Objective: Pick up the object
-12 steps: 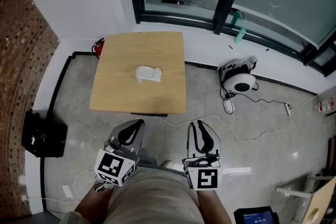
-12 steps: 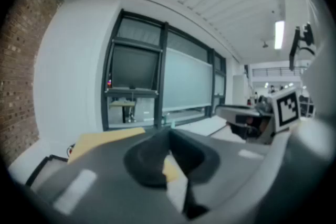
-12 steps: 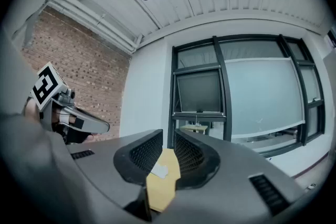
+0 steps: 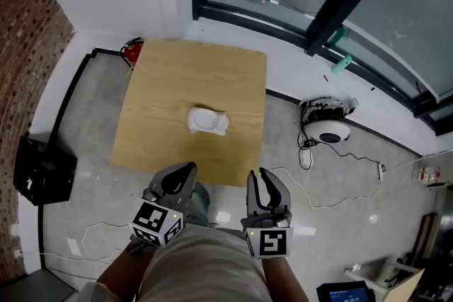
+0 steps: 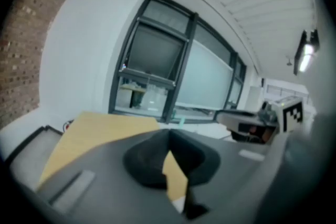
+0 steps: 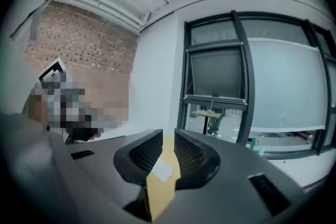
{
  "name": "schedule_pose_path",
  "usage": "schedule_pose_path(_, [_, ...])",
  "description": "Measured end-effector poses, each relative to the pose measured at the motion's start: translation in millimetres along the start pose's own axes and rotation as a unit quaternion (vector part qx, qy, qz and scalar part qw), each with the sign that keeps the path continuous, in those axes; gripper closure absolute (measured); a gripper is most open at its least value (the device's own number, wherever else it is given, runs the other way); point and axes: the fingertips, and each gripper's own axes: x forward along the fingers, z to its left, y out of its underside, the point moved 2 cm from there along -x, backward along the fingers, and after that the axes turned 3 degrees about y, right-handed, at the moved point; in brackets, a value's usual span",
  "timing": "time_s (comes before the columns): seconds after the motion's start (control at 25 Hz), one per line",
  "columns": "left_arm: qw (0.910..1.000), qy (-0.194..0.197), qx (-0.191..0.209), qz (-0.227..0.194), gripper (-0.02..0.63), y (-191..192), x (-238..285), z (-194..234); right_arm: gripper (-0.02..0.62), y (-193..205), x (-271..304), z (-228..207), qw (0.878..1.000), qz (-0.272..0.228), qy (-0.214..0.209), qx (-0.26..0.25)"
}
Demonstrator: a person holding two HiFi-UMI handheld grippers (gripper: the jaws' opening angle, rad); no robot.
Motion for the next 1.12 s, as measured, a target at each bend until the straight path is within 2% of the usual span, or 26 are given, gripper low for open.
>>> schedule_pose_path(0.12, [0.9977,-0.016,-0.062,0.024,0.603,7,43,56,0.522,11,81,6,0.997,0.051,-0.045,-0.023])
schedule_pose_path(0.24, [0.9907,-0.040,-0.112,0.066,0.603,29,77,87,0.520,35,144,11,0.988,0.110,-0.106,-0.035])
schedule_pose_path(0.32, [0.9812,-0.052,-0.162,0.091,0.603,47,99,100,0.520,53,180,17,0.973,0.144,-0.171,-0.054])
schedule_pose_path(0.4, [0.9670,-0.055,-0.226,0.104,0.603,70,117,109,0.520,74,208,27,0.946,0.180,-0.259,-0.079])
schedule_pose_path(0.52, [0.9406,-0.063,-0.321,0.092,0.603,99,145,119,0.518,112,249,30,0.884,0.244,-0.378,-0.122])
schedule_pose_path(0.6, [0.9224,-0.088,-0.370,0.068,0.535,115,163,129,0.516,139,280,27,0.842,0.294,-0.432,-0.133])
schedule_pose_path(0.68, [0.9035,-0.127,-0.407,0.040,0.499,131,180,140,0.512,164,309,24,0.800,0.343,-0.477,-0.127])
schedule_pose_path(0.8, [0.8745,-0.173,-0.453,0.002,0.421,150,202,146,0.480,197,340,27,0.719,0.421,-0.540,-0.121])
schedule_pose_path(0.88, [0.8600,-0.185,-0.475,-0.022,0.383,160,210,150,0.443,218,352,35,0.664,0.459,-0.572,-0.146])
schedule_pose_path(0.96, [0.8493,-0.187,-0.492,-0.046,0.363,167,214,156,0.424,235,354,49,0.610,0.486,-0.602,-0.171])
schedule_pose_path(1.0, [0.8468,-0.187,-0.495,-0.056,0.360,170,215,159,0.420,241,351,57,0.585,0.496,-0.617,-0.174])
schedule_pose_path(1.12, [0.8481,-0.182,-0.492,-0.075,0.350,175,216,169,0.420,249,341,76,0.522,0.516,-0.655,-0.176])
